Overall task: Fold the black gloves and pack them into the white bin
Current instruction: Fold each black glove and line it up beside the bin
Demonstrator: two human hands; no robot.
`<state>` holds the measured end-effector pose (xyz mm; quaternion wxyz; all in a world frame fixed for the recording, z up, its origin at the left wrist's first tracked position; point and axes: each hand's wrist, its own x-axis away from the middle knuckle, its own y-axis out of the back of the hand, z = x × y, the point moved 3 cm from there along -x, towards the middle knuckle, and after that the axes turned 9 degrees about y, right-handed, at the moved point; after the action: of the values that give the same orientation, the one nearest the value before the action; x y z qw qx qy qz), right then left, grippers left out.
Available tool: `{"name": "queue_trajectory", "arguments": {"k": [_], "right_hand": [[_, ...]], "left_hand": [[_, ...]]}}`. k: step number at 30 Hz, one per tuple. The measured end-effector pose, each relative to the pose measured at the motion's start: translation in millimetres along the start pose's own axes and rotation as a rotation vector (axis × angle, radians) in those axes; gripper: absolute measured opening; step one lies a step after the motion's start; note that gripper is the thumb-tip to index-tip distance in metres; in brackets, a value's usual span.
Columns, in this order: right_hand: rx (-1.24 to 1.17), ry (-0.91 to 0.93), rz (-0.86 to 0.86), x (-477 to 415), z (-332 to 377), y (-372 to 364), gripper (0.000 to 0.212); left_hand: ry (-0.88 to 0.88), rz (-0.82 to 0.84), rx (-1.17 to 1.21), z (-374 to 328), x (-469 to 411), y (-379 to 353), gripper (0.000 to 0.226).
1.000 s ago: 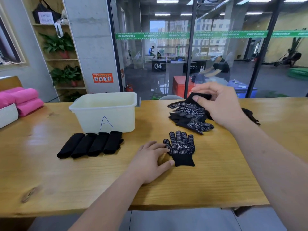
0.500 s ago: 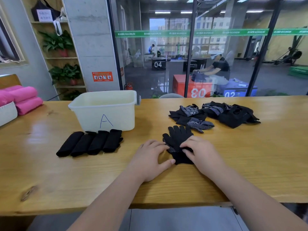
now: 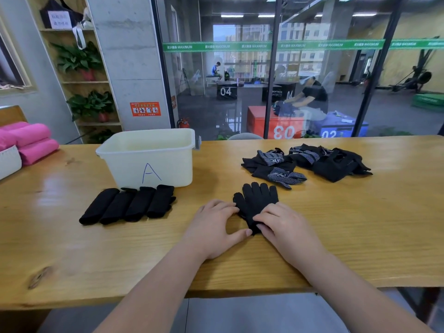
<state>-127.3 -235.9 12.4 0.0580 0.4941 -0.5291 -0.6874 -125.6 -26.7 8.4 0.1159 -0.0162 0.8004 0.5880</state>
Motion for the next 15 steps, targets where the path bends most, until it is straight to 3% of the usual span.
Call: {"name": "queue_trajectory", "arguments": {"k": [10,15], "right_hand": [[-0.101,-0.078,0.056,3.8,0.1,2.0,0.015],[-0.191,-0.135,0.063,4.3,-1.9,0.8,0.024]], "left_hand": [[0.036,-0.003,0.065,-1.0,1.0,2.1,0.081],[-0.008,0.009,0.044,-0.9,1.3,0.5,0.079]]}}
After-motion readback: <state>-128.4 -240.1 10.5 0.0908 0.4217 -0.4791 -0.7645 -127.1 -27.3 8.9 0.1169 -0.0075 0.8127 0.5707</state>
